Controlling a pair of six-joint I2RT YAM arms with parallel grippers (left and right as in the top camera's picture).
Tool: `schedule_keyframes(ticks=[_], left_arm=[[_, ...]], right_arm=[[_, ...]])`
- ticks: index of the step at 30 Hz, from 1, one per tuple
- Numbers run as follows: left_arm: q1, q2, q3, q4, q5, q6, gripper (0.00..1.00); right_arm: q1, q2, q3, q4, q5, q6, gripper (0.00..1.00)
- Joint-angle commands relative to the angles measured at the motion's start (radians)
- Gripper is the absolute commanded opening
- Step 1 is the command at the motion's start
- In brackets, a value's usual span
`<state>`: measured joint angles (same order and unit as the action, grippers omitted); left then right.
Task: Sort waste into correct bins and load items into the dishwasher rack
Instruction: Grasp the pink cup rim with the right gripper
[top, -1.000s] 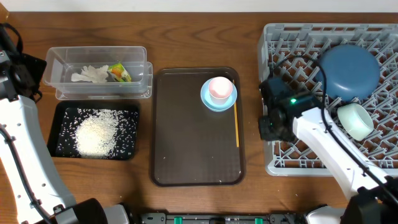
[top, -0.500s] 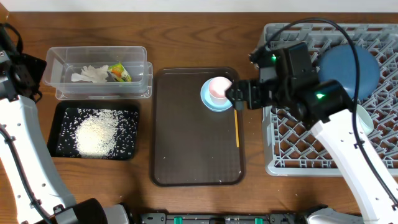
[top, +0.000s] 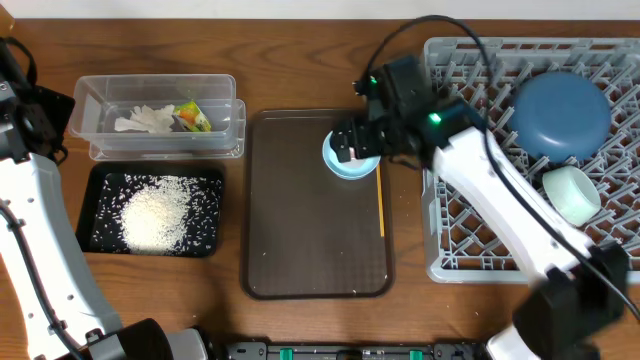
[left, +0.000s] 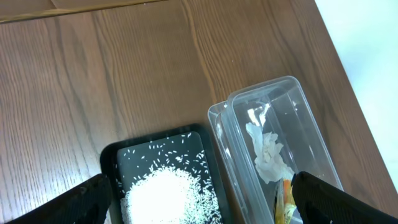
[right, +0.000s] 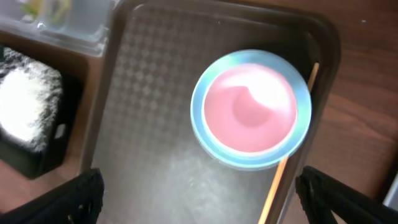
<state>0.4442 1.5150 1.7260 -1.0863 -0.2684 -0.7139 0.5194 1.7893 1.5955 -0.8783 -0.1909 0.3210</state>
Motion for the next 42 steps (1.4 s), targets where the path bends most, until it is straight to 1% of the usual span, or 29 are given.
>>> schedule_keyframes(ticks=[1,4,5,6,7,8,10,13,16,18,22,27,31,33,36,41,42], left_arm=[[0.004,0.003,0.001,-0.002,-0.014,-0.002,0.95],[0.004,0.003,0.001,-0.002,-0.014,-0.002,0.95],[0.004,0.003,0.001,-0.002,-0.014,-0.002,0.95],[0.004,0.003,0.001,-0.002,-0.014,-0.002,0.95],[0.004,0.003,0.001,-0.002,-0.014,-0.002,0.95],[0.004,0.003,0.001,-0.002,-0.014,-0.002,0.95],[0.004,0.003,0.001,-0.002,-0.014,-0.002,0.95],[0.004,0.003,0.001,-0.002,-0.014,-0.002,0.95],[0.004,0.003,0.001,-0.002,-0.014,-0.002,0.95],[0.004,0.003,0.001,-0.002,-0.014,-0.002,0.95],[0.004,0.003,0.001,-0.002,-0.014,-0.002,0.95],[0.004,0.003,0.001,-0.002,-0.014,-0.002,0.95],[0.004,0.003,0.001,-0.002,-0.014,-0.002,0.95],[0.004,0.003,0.001,-0.002,-0.014,-0.002,0.95],[0.004,0.003,0.001,-0.002,-0.014,-0.002,0.95],[0.004,0.003,0.001,-0.002,-0.014,-0.002,0.95],[0.004,0.003,0.001,-0.002,-0.014,-0.002,0.95]], right_arm=[[0.027,0.082,0.156,-0.055,0.036,-0.057,0.96],[0.053,0.172,0.251,-0.105,0.092,-0.083,0.94],[0.063,0.200,0.273,-0.118,0.123,-0.084,0.91],[0.071,0.219,0.285,-0.125,0.143,-0.084,0.88],[0.082,0.247,0.299,-0.135,0.169,-0.083,0.82],[0.090,0.264,0.303,-0.137,0.184,-0.083,0.78],[0.106,0.293,0.303,-0.134,0.200,-0.070,0.72],[0.127,0.326,0.303,-0.132,0.273,-0.002,0.62],[0.140,0.341,0.303,-0.131,0.326,0.016,0.61],[0.140,0.344,0.302,-0.132,0.334,0.024,0.58],[0.140,0.345,0.294,-0.129,0.335,0.042,0.47],[0.140,0.345,0.249,-0.082,0.344,0.050,0.34],[0.148,0.345,0.246,-0.071,0.344,0.061,0.33],[0.152,0.345,0.246,-0.056,0.344,0.064,0.38],[0.156,0.351,0.246,-0.055,0.344,0.072,0.40],[0.157,0.372,0.242,-0.062,0.344,0.084,0.38],[0.157,0.375,0.241,-0.068,0.346,0.093,0.36]])
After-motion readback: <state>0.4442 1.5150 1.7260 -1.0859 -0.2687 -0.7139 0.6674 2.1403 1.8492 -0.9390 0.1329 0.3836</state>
